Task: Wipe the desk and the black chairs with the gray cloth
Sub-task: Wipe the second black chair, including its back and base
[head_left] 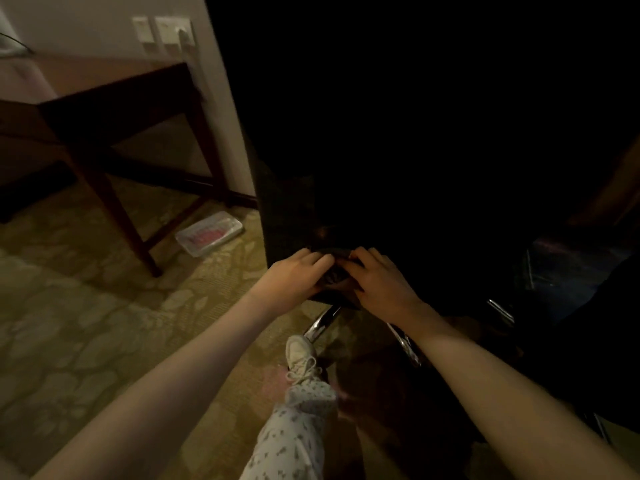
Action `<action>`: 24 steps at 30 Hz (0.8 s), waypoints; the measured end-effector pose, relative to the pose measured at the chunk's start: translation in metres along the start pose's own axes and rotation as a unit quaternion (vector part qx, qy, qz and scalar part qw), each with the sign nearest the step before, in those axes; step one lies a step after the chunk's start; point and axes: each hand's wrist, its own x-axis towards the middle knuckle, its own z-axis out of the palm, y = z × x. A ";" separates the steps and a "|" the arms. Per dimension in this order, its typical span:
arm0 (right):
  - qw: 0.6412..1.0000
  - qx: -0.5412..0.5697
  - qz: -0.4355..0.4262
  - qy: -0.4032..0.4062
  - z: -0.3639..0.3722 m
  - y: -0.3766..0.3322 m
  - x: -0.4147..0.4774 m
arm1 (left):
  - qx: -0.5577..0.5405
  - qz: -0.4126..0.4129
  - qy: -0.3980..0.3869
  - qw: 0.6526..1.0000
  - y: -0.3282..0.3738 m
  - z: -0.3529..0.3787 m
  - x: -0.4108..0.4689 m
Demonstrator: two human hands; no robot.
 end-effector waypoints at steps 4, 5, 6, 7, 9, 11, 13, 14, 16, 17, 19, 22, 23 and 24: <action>0.997 -0.025 -0.047 0.064 -0.019 -0.024 0.019 | 0.027 0.009 0.030 0.999 -0.014 -0.035 -0.014; 0.995 -0.031 -0.055 0.081 -0.026 -0.031 0.024 | 0.039 0.013 0.044 0.998 -0.018 -0.043 -0.017; 0.992 -0.034 -0.061 0.101 -0.033 -0.037 0.031 | 0.057 0.017 0.062 0.996 -0.024 -0.053 -0.020; 0.991 -0.034 -0.062 0.117 -0.039 -0.043 0.038 | 0.079 0.023 0.082 0.993 -0.029 -0.062 -0.022; 0.985 -0.036 -0.073 0.155 -0.050 -0.051 0.053 | 0.118 0.040 0.127 0.984 -0.041 -0.077 -0.025; 0.972 -0.065 -0.110 0.197 -0.061 -0.060 0.069 | 0.136 0.039 0.162 0.977 -0.054 -0.087 -0.030; 0.950 -0.117 -0.155 0.246 -0.071 -0.066 0.086 | 0.140 0.012 0.185 0.973 -0.066 -0.097 -0.033; 0.935 -0.143 -0.176 0.273 -0.079 -0.069 0.096 | 0.135 -0.009 0.198 0.971 -0.073 -0.104 -0.032; 0.896 -0.198 -0.202 0.341 -0.099 -0.074 0.120 | 0.104 -0.055 0.233 0.965 -0.085 -0.120 -0.024; 0.875 -0.224 -0.208 0.374 -0.110 -0.076 0.135 | 0.083 -0.082 0.257 0.959 -0.091 -0.129 -0.017; 0.841 -0.283 -0.201 0.415 -0.129 -0.082 0.161 | 0.025 -0.141 0.296 0.944 -0.101 -0.143 0.001; 0.835 -0.359 -0.147 0.391 -0.134 -0.092 0.188 | -0.087 -0.229 0.320 0.915 -0.115 -0.151 0.029; 0.836 -0.367 -0.135 0.384 -0.129 -0.094 0.192 | -0.116 -0.250 0.324 0.905 -0.118 -0.148 0.036; 0.840 -0.366 -0.133 0.378 -0.121 -0.095 0.193 | -0.138 -0.264 0.324 0.898 -0.120 -0.141 0.040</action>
